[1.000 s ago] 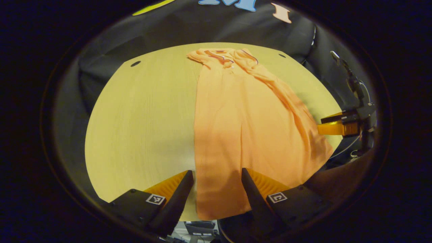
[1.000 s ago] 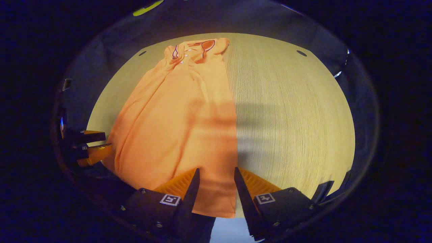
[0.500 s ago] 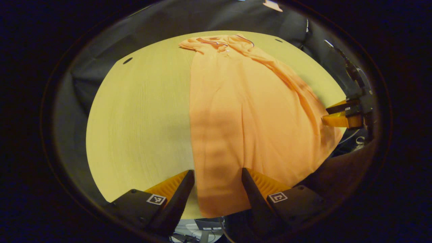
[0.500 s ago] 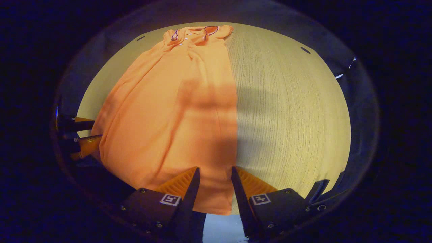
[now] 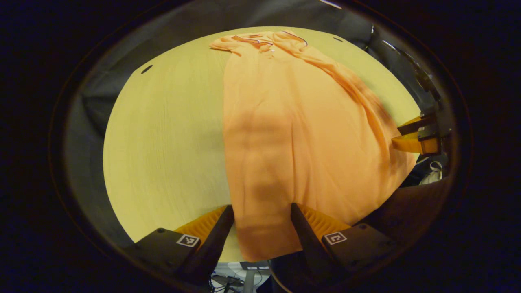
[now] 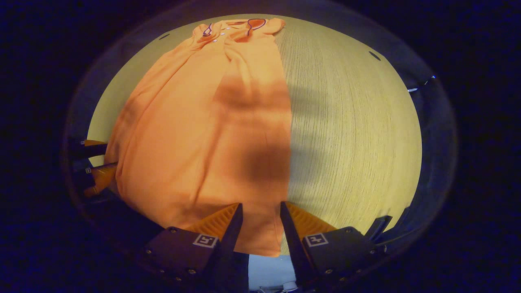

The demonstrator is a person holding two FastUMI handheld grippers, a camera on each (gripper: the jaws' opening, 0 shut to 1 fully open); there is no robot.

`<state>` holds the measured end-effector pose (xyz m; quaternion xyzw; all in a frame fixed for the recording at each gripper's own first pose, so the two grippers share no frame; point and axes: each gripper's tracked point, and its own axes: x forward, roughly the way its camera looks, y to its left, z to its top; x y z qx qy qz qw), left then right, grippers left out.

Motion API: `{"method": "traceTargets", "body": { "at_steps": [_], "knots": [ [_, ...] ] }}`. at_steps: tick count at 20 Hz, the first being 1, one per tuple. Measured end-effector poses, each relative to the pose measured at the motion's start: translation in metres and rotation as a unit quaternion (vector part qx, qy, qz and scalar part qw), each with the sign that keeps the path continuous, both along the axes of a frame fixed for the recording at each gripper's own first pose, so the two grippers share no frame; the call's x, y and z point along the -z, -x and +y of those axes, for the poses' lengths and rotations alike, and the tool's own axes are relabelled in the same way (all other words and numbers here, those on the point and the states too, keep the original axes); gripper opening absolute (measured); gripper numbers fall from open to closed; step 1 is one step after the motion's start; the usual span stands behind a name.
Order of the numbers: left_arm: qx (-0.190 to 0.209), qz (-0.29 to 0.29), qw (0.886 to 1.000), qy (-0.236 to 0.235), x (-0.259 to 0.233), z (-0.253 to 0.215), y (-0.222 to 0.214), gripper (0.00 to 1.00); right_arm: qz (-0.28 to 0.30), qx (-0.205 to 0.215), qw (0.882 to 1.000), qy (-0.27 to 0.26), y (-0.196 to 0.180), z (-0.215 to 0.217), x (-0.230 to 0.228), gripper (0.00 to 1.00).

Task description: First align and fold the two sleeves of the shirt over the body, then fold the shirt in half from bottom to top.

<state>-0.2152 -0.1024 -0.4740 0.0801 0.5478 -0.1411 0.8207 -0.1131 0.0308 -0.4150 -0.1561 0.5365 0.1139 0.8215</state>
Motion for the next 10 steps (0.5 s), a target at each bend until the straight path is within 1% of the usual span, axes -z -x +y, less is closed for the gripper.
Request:
{"method": "traceTargets", "body": {
  "at_steps": [1, 2, 3, 4, 5, 6, 7, 9, 10],
  "knots": [
    [-0.002, -0.003, 1.000, 0.002, -0.0008, -0.0017, -0.0049, 0.85, -0.002, -0.007, 1.000, -0.001, 0.0008, 0.0009, -0.0023, 0.59],
    [-0.002, -0.003, 1.000, 0.003, -0.0004, -0.0033, -0.0058, 0.82, -0.008, -0.007, 1.000, 0.000, -0.0025, 0.0029, -0.0014, 0.55],
    [-0.001, -0.007, 1.000, 0.005, -0.0008, -0.0045, -0.0073, 0.71, -0.014, -0.005, 1.000, 0.002, -0.0025, 0.0034, -0.0027, 0.41],
    [0.000, -0.005, 1.000, 0.004, -0.0016, -0.0056, -0.0070, 0.61, -0.017, -0.004, 1.000, 0.006, -0.0030, 0.0033, -0.0036, 0.18],
    [0.000, -0.006, 1.000, 0.006, -0.0029, -0.0056, -0.0073, 0.51, -0.017, -0.007, 1.000, 0.011, -0.0022, 0.0037, -0.0023, 0.08],
    [-0.005, -0.014, 1.000, 0.010, -0.0036, -0.0062, -0.0101, 0.51, -0.017, -0.011, 1.000, 0.016, -0.0026, 0.0043, -0.0024, 0.05],
    [-0.008, -0.008, 1.000, 0.010, -0.0037, -0.0057, -0.0088, 0.15, -0.015, -0.014, 1.000, 0.019, -0.0018, 0.0040, -0.0026, 0.05],
    [-0.007, -0.008, 1.000, 0.009, -0.0024, -0.0065, -0.0095, 0.14, -0.014, -0.013, 1.000, 0.019, -0.0056, 0.0033, 0.0015, 0.05],
    [-0.009, -0.010, 1.000, 0.009, -0.0012, -0.0073, -0.0121, 0.15, -0.016, -0.014, 1.000, 0.016, -0.0042, 0.0037, -0.0011, 0.00]
  ]
}}
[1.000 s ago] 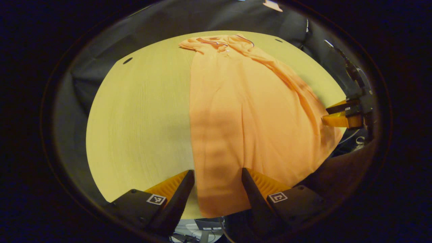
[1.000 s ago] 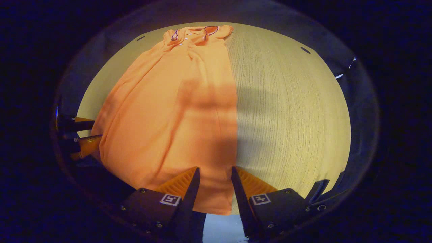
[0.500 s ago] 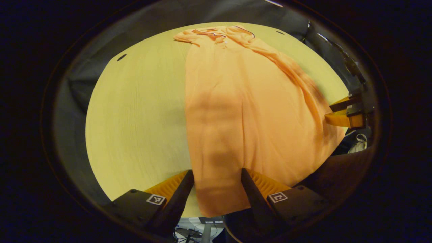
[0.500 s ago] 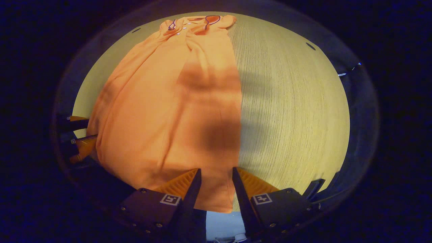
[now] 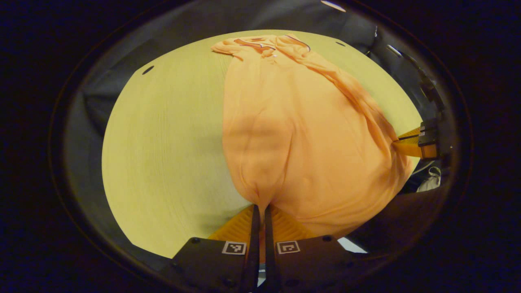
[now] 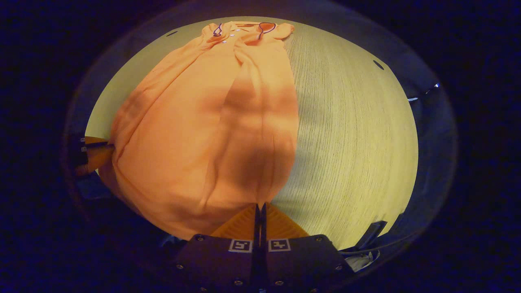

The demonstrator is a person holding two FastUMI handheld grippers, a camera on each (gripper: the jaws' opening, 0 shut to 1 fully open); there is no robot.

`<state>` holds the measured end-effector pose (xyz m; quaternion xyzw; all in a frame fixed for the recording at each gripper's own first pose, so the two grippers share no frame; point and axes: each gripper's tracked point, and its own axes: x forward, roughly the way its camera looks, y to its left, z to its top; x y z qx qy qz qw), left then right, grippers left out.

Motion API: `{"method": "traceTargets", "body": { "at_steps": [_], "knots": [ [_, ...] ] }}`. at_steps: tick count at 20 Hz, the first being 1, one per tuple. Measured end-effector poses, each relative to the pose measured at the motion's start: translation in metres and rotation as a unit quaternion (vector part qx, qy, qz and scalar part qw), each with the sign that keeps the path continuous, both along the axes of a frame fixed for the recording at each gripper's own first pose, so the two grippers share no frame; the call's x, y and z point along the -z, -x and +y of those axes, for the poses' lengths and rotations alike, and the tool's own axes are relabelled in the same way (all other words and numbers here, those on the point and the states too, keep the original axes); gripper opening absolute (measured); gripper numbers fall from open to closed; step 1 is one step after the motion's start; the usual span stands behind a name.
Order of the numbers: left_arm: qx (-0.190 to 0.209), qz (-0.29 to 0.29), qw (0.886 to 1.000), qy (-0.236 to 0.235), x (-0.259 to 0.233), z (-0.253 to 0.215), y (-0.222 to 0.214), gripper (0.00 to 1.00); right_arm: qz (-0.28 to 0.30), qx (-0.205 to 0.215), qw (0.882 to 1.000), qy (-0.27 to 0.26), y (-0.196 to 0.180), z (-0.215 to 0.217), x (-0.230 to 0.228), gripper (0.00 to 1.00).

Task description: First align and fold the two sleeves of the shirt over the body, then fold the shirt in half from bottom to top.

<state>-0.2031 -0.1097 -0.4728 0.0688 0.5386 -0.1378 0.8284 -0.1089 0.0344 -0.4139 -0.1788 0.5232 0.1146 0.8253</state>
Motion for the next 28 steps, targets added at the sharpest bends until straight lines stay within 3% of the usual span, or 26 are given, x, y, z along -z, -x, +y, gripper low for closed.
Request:
{"method": "traceTargets", "body": {
  "at_steps": [1, 5, 9, 18, 28],
  "knots": [
    [-0.002, 0.003, 1.000, 0.000, -0.001, 0.001, 0.001, 0.06, 0.005, 0.002, 1.000, -0.003, 0.002, -0.001, -0.002, 0.00],
    [-0.008, -0.003, 1.000, 0.003, -0.004, 0.003, 0.000, 0.06, 0.006, 0.010, 1.000, -0.020, 0.001, 0.000, -0.004, 0.00],
    [-0.021, -0.047, 0.999, 0.002, -0.026, 0.008, -0.032, 0.06, -0.023, 0.007, 0.999, -0.028, -0.019, 0.004, -0.027, 0.00],
    [-0.050, -0.142, 0.988, 0.030, -0.097, 0.017, -0.183, 0.06, -0.131, 0.006, 0.988, -0.082, -0.160, 0.048, -0.120, 0.00],
    [-0.085, -0.219, 0.969, 0.072, -0.147, 0.008, -0.360, 0.06, -0.207, 0.025, 0.970, -0.124, -0.305, 0.080, -0.183, 0.00]
  ]
}}
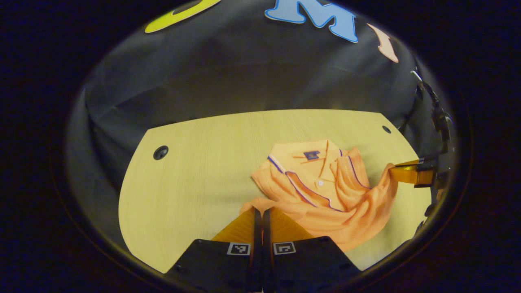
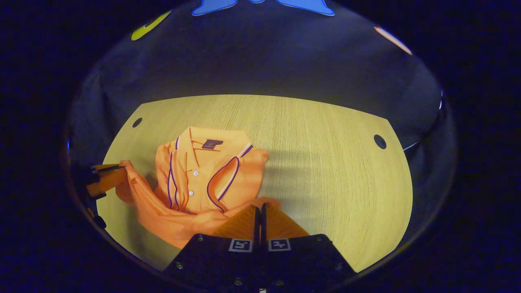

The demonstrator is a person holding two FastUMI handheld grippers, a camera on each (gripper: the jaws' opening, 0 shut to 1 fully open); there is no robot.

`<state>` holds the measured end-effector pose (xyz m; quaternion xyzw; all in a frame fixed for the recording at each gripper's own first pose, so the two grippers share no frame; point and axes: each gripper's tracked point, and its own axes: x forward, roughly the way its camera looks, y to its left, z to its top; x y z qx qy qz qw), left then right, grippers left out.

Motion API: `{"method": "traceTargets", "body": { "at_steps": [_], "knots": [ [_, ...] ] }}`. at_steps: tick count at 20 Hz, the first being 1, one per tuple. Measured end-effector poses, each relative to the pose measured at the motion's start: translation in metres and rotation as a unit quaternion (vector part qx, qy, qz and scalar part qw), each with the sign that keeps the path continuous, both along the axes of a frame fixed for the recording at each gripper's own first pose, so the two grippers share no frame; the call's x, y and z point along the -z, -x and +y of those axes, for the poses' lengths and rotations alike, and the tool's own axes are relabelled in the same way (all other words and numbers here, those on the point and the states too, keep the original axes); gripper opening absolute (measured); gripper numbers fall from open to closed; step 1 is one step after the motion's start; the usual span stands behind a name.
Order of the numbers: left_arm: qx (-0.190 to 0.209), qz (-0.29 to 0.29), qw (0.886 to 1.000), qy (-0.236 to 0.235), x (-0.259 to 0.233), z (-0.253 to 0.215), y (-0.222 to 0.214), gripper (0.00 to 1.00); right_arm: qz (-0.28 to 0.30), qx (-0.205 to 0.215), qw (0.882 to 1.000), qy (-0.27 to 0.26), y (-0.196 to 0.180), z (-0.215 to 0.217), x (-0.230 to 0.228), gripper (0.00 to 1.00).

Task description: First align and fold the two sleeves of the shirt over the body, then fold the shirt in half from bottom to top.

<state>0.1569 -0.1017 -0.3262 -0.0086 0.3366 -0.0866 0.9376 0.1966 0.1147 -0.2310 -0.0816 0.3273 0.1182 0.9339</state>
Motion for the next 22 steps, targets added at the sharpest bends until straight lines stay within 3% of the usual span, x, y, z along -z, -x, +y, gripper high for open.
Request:
{"method": "traceTargets", "body": {
  "at_steps": [5, 9, 13, 17, 19, 20, 22],
  "knots": [
    [-0.037, -0.039, 0.998, 0.032, -0.015, 0.004, -0.082, 0.06, -0.049, 0.020, 0.999, -0.007, -0.074, 0.004, -0.027, 0.00],
    [-0.047, -0.054, 0.997, 0.017, -0.003, 0.020, -0.125, 0.05, -0.063, 0.051, 0.996, -0.029, -0.122, 0.004, -0.031, 0.00],
    [-0.045, -0.040, 0.998, -0.001, 0.025, 0.017, -0.154, 0.06, -0.061, 0.071, 0.995, -0.035, -0.154, 0.003, -0.013, 0.00],
    [-0.043, -0.032, 0.999, -0.006, 0.041, 0.012, -0.161, 0.06, -0.050, 0.076, 0.995, -0.045, -0.162, 0.000, 0.000, 0.00],
    [-0.045, -0.033, 0.998, 0.008, 0.036, 0.007, -0.159, 0.18, -0.057, 0.073, 0.994, -0.049, -0.159, 0.003, -0.007, 0.04],
    [-0.047, -0.035, 0.998, 0.010, 0.035, 0.008, -0.156, 0.48, -0.063, 0.074, 0.994, -0.047, -0.157, 0.004, -0.014, 0.11],
    [-0.045, -0.040, 0.998, 0.018, 0.024, 0.006, -0.155, 0.60, -0.077, 0.074, 0.993, -0.047, -0.149, 0.006, -0.027, 0.17]
  ]
}}
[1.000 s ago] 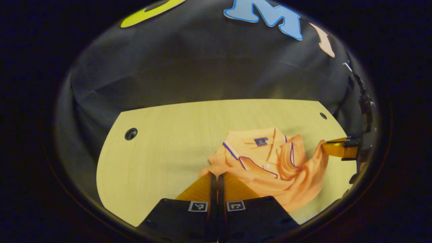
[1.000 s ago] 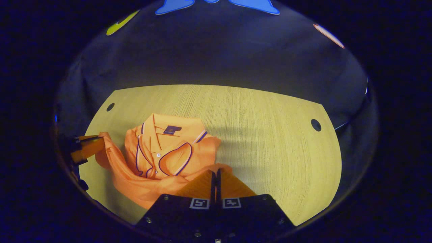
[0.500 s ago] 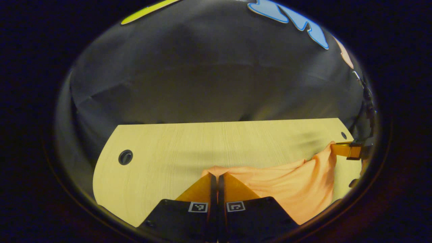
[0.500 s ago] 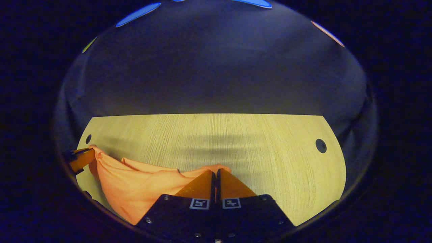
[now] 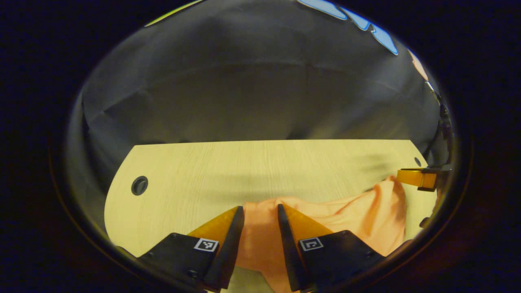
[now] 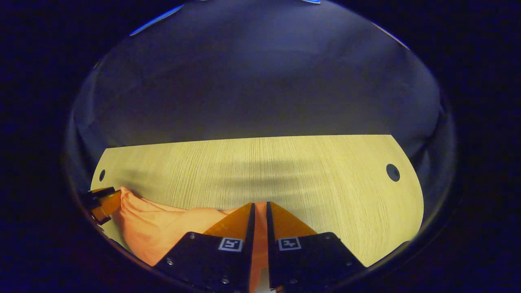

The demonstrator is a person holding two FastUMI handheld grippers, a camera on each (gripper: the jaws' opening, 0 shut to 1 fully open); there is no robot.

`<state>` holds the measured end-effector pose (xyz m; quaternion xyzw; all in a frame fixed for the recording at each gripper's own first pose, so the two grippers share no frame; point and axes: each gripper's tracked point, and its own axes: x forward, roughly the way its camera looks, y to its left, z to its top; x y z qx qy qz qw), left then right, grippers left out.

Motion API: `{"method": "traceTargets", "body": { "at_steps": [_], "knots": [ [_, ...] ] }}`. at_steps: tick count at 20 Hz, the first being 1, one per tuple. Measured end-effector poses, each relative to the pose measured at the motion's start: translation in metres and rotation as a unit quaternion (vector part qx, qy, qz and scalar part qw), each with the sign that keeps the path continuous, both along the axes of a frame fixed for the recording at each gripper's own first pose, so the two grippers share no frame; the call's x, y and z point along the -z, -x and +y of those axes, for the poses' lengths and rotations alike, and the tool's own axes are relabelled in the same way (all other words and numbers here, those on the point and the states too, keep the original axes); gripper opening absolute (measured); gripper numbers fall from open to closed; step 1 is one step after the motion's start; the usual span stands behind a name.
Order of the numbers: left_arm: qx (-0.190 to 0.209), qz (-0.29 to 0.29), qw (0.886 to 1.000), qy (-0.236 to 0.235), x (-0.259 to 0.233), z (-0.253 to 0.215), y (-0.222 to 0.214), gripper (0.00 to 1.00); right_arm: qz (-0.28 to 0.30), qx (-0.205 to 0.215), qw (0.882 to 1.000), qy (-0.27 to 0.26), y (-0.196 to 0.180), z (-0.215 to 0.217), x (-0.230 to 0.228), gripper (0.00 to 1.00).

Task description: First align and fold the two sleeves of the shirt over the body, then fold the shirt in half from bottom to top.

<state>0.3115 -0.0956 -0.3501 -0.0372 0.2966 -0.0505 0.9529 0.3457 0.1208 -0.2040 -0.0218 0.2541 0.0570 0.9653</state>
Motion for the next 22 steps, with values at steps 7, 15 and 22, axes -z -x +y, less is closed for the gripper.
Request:
{"method": "traceTargets", "body": {
  "at_steps": [7, 15, 22],
  "knots": [
    [0.010, -0.065, 0.998, -0.010, -0.096, 0.002, 0.047, 0.58, -0.059, -0.025, 0.998, 0.008, 0.070, 0.003, -0.071, 0.25],
    [0.053, -0.135, 0.989, -0.018, -0.196, -0.036, 0.160, 0.54, -0.124, -0.044, 0.991, 0.006, 0.203, -0.005, -0.136, 0.25],
    [0.083, -0.150, 0.985, -0.029, -0.208, -0.055, 0.271, 0.54, -0.125, -0.057, 0.990, -0.014, 0.312, -0.016, -0.120, 0.25]
  ]
}}
